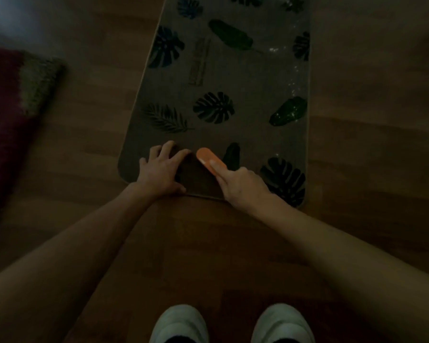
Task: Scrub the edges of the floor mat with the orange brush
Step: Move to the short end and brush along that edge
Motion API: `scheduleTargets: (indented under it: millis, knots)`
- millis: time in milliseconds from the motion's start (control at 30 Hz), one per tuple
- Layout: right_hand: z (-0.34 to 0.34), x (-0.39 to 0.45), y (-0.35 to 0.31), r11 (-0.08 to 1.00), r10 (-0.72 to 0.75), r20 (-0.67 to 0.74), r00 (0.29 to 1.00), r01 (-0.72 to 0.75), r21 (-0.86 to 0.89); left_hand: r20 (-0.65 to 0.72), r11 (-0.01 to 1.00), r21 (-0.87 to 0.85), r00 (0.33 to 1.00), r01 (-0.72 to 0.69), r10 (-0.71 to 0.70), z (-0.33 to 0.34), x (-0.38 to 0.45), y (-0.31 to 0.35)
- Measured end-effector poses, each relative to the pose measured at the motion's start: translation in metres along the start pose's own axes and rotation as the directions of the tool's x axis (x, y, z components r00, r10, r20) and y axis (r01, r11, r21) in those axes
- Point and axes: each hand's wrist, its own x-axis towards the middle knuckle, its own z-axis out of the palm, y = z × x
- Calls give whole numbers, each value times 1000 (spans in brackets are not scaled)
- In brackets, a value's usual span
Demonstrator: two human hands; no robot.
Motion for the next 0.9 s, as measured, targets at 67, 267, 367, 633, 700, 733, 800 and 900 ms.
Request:
scheduleTargets:
  millis: [67, 267, 367, 633, 700, 733, 800, 900]
  knots:
    - [-3, 9, -5, 1000, -6, -8, 1000, 6, 20, 12, 1000, -19, 1000, 6, -6, -3, -1, 1]
    - [17, -42, 42, 998, 31, -92, 995, -25, 58, 34, 1000, -16, 999, 17, -16, -3, -3, 5]
    - [28, -78, 71, 999, 22, -127, 992, -18, 29, 41, 1000, -10, 999, 28, -27, -4, -3, 11]
    - [34, -138, 124, 920, 348, -227, 910, -286, 266, 58, 997, 31, 996, 72, -74, 3, -9, 37]
    - [31, -144, 133, 893, 413, -236, 880, -340, 297, 86, 997, 34, 993, 72, -74, 2, -9, 41]
    - [30, -144, 134, 890, 420, -239, 875, -346, 297, 99, 997, 40, 992, 68, -72, 1, -9, 43]
    - [29, -139, 123, 887, 418, -223, 881, -342, 311, 119, 996, 61, 990, 65, -72, 0, -9, 50]
    - [35, -124, 85, 929, 288, -173, 942, -231, 290, 159, 997, 64, 986, 46, -56, 0, -12, 66]
